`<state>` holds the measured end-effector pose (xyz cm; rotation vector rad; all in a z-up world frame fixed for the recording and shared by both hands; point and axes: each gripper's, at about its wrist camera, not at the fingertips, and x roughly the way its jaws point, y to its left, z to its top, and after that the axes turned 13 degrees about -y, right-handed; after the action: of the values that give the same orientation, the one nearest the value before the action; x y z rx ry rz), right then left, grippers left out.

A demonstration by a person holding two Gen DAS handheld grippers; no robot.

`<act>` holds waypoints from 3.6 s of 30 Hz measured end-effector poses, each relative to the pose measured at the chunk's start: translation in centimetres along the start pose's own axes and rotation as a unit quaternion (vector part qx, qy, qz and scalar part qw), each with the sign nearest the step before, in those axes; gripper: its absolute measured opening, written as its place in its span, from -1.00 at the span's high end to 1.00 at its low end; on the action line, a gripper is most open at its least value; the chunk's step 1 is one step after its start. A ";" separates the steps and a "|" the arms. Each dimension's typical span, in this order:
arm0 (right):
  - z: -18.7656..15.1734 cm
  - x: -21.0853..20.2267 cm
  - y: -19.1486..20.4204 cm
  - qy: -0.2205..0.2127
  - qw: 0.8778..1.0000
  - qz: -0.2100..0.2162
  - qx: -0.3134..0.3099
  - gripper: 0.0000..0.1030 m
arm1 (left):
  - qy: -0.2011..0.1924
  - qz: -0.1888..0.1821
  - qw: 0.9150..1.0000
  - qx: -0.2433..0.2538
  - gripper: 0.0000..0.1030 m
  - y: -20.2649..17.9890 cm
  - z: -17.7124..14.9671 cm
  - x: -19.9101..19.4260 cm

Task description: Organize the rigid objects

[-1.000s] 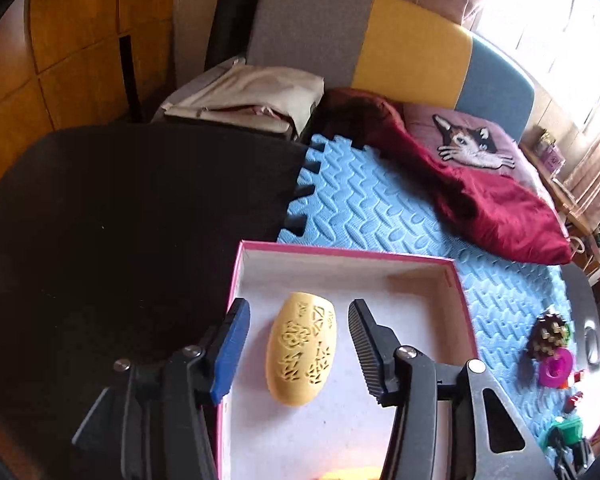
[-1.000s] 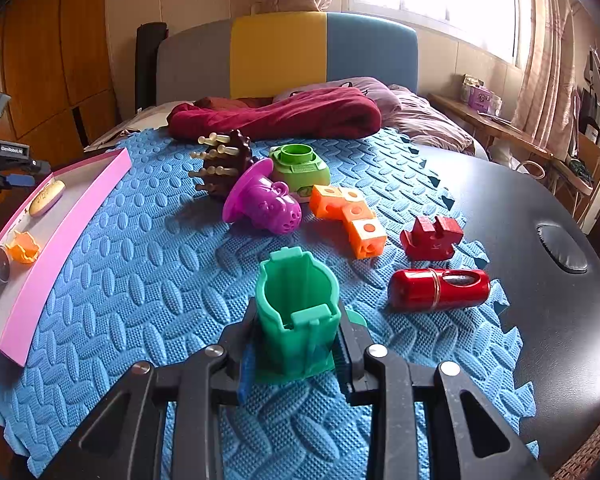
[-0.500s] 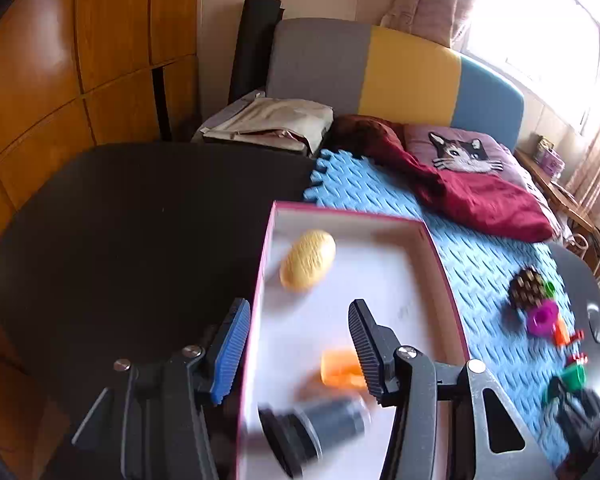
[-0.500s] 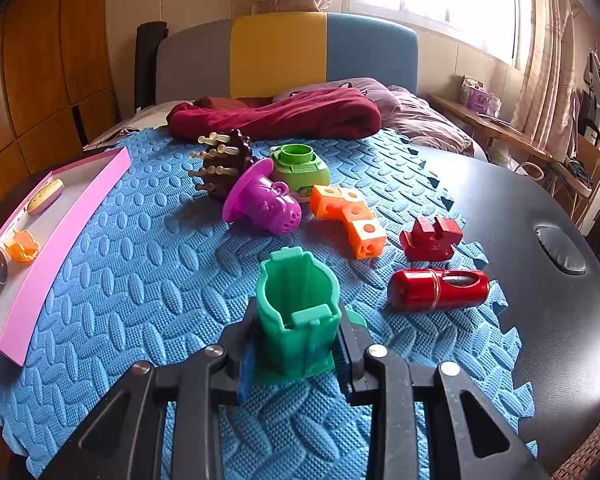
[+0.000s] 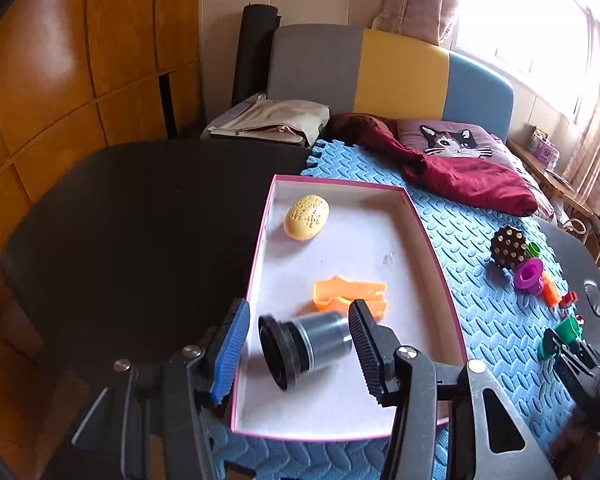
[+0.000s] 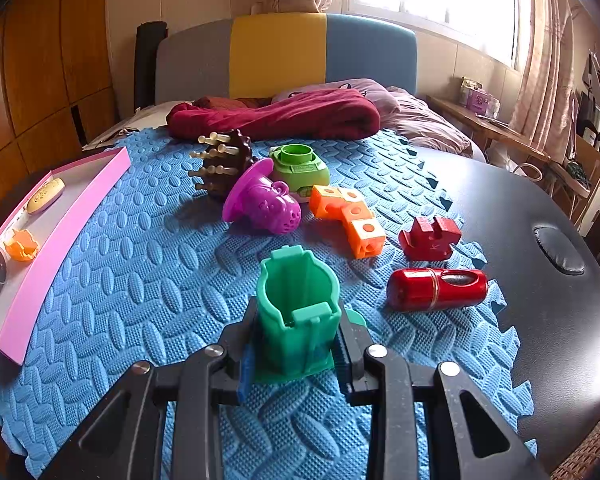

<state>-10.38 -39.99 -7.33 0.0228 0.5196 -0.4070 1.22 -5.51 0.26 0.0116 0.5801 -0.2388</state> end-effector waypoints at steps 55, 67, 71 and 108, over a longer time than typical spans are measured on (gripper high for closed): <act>9.2 2.0 15.8 0.025 0.969 0.245 -0.004 0.41 | 0.023 0.073 0.995 -0.061 -0.02 7.7 -3.6 -0.7; 8.6 9.7 29.3 0.151 0.930 0.335 -0.028 0.41 | 0.050 0.104 0.990 -0.085 -0.02 10.4 -4.9 0.8; 7.4 10.1 28.6 0.153 0.925 0.347 -0.006 0.34 | 0.055 0.107 0.989 -0.090 -0.02 10.9 -5.1 1.2; 5.8 -1.2 6.2 0.018 0.990 0.127 0.052 0.04 | 0.014 -0.002 1.000 0.003 -0.02 0.1 -1.6 -1.0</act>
<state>-6.13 -34.54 -2.18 0.1959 0.5239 -0.1853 -0.41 -5.10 -0.54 0.0196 0.6069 -0.2456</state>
